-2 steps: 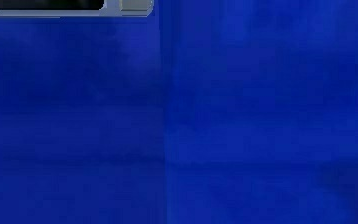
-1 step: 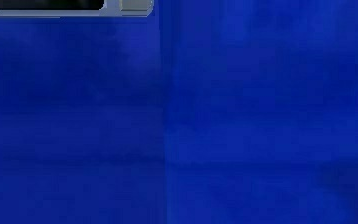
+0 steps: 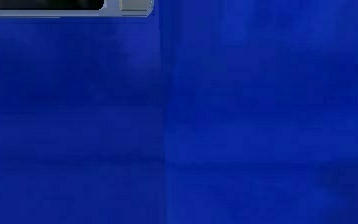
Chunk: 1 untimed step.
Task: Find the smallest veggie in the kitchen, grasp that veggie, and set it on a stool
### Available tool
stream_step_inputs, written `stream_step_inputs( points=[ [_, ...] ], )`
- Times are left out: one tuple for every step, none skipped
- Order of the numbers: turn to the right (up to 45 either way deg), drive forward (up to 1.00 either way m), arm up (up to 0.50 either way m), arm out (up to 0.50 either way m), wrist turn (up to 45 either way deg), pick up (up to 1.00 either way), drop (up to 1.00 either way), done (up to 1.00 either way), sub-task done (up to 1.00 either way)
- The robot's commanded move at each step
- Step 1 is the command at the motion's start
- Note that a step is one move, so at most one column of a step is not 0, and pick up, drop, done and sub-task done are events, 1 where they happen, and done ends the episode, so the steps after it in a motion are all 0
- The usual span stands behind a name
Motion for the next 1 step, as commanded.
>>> stream_step_inputs(
  points=[
    [0.0, 0.00, 0.02, 0.00, 0.0, 0.00, 0.00, 0.00, 0.00]
  ],
)
